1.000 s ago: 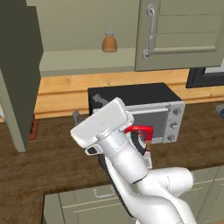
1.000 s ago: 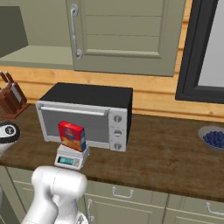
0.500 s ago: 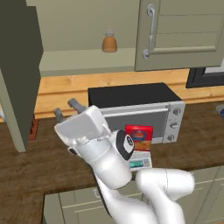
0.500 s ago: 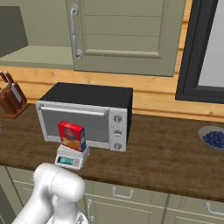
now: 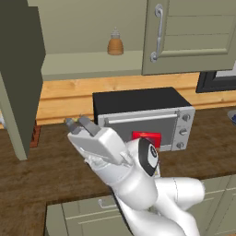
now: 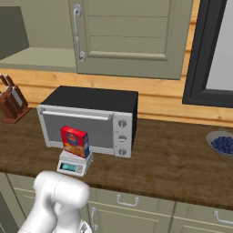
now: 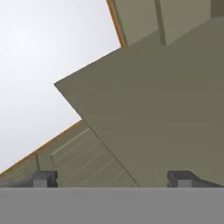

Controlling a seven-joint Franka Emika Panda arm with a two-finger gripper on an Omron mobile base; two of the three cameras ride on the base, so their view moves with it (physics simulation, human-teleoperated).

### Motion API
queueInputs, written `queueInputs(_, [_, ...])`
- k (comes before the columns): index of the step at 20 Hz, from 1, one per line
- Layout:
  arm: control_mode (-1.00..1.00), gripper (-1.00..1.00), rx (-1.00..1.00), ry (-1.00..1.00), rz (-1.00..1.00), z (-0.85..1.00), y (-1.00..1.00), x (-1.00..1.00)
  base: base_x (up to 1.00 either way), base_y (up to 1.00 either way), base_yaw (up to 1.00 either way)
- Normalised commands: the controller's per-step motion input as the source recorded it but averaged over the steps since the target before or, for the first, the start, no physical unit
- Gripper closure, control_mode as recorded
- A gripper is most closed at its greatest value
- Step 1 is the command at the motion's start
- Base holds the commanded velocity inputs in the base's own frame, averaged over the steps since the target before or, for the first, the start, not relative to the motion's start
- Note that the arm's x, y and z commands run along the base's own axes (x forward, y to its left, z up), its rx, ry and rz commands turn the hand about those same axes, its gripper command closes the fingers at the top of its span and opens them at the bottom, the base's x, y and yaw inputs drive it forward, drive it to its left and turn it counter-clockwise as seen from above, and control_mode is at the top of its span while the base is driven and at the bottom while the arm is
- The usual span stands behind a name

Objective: Pick the boxed food and place it on the digital scale for weighing, and close the cabinet.

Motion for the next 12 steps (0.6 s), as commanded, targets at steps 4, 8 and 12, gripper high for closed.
queueInputs(4, [-1.0,-1.0,-0.26,-0.18,0.01,-0.96,0.92,-1.0,0.0,0.0,0.0])
queueInputs(8, [-1.0,-1.0,-0.25,-0.05,0.1,-0.95,1.0,-0.94,0.0,0.0,0.0])
queueInputs(12, [-1.0,-1.0,-0.08,-0.06,0.01,-0.37,1.0,-0.04,0.0,0.0,0.0])
